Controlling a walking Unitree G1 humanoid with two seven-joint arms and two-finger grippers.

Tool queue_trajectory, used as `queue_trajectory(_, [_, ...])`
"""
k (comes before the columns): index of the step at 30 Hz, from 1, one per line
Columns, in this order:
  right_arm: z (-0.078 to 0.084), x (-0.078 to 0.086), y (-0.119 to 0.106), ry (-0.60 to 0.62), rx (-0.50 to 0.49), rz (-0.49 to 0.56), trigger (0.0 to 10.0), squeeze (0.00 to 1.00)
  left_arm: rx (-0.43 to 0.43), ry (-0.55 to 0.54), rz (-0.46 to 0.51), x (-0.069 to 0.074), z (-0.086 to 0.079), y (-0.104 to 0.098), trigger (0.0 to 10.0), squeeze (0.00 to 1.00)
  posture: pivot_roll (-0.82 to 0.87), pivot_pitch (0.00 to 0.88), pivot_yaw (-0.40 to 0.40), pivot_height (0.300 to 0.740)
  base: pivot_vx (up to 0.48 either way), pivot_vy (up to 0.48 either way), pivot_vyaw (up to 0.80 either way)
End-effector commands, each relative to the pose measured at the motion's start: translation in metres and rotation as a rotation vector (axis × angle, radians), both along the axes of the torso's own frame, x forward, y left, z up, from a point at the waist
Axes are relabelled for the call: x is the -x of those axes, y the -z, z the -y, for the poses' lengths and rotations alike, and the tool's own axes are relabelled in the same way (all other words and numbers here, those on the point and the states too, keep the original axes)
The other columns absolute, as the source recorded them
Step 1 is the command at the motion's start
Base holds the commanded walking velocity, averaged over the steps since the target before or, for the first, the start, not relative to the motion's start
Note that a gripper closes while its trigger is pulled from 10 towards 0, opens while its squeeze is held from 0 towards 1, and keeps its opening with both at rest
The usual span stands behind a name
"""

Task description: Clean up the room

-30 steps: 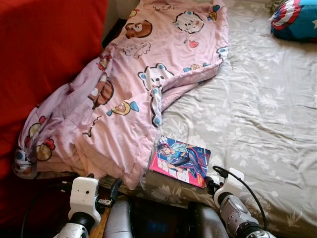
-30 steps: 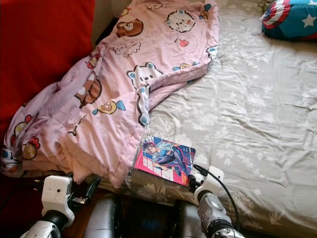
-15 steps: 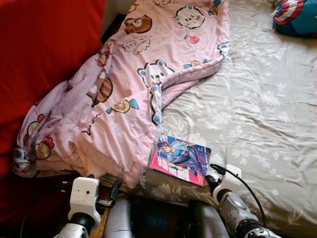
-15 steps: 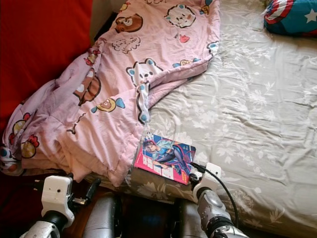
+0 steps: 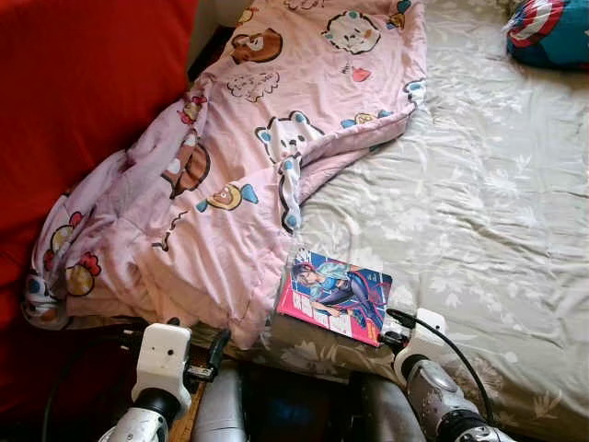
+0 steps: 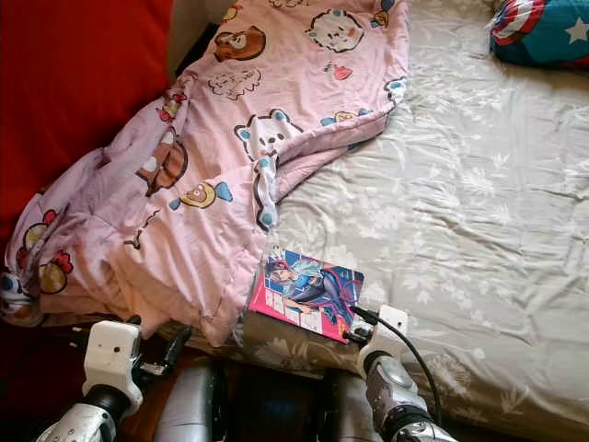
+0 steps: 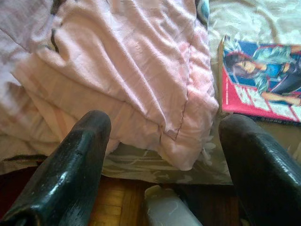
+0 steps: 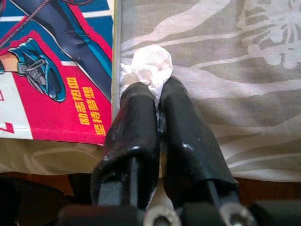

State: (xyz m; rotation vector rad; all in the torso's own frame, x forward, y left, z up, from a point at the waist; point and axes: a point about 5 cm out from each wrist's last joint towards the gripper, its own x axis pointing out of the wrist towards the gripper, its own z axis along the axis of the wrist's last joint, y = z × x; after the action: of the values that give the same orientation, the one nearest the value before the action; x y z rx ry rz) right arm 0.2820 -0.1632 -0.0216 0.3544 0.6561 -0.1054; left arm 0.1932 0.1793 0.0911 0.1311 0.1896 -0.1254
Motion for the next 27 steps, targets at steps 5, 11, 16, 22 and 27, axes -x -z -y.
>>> queue_trajectory(5, [0.000,0.007,0.006,0.004,0.004,-0.028,0.0,0.00,0.002,-0.038,-0.037,-0.006,-0.004,0.019,10.0,0.00,0.20,0.146,-0.070,0.633,0.000,0.000,0.00])
queue_trajectory(11, [0.010,0.012,0.009,0.043,-0.001,-0.005,0.0,0.00,0.017,-0.084,-0.046,-0.020,-0.011,0.033,10.0,0.00,0.18,0.087,-0.083,0.633,0.000,0.000,0.00])
queue_trajectory(16, [0.017,0.023,0.014,0.030,0.030,0.029,0.0,0.00,0.046,-0.141,-0.087,-0.022,-0.017,0.052,10.0,0.00,0.14,0.046,-0.092,0.633,0.000,0.000,0.00])
queue_trajectory(22, [0.018,0.049,0.029,-0.010,0.041,0.022,10.0,0.00,0.083,-0.242,-0.186,-0.015,-0.026,0.085,10.0,0.00,0.10,0.011,-0.087,0.633,0.000,0.000,0.00])
queue_trajectory(27, [0.011,0.068,0.042,-0.061,0.029,-0.028,10.0,0.00,0.101,-0.252,-0.260,-0.013,-0.023,0.108,10.0,0.00,0.10,0.000,-0.091,0.638,0.000,0.000,0.00])
